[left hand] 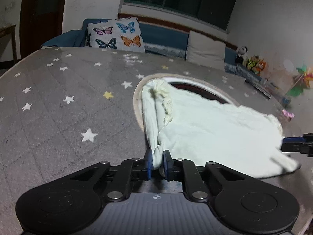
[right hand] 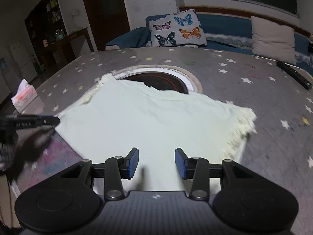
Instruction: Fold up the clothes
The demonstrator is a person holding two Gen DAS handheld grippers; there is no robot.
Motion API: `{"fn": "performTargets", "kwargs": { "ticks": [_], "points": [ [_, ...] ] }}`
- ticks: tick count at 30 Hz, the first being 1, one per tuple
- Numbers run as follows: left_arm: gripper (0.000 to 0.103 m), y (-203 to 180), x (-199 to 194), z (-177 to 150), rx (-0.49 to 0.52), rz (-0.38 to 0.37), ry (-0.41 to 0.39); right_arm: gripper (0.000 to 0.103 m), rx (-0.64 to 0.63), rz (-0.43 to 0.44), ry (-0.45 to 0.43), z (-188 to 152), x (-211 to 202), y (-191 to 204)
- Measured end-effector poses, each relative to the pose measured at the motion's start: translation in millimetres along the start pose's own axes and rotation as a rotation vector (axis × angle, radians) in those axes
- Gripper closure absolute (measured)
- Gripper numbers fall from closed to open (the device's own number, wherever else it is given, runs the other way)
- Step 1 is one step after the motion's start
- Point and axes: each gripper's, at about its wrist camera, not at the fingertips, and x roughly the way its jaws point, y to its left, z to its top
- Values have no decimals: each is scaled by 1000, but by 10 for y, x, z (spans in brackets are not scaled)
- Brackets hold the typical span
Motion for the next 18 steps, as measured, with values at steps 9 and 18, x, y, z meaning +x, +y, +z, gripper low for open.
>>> {"fn": "performTargets", "kwargs": {
  "ticks": [9,18],
  "points": [
    [93,-232,-142,133,4,-95,-93,53,-8,153,51,805,512,536],
    [93,-361,-124,191,-3,-169,-112,38,-132,166,134,1420,1239,1134]
  ]
}}
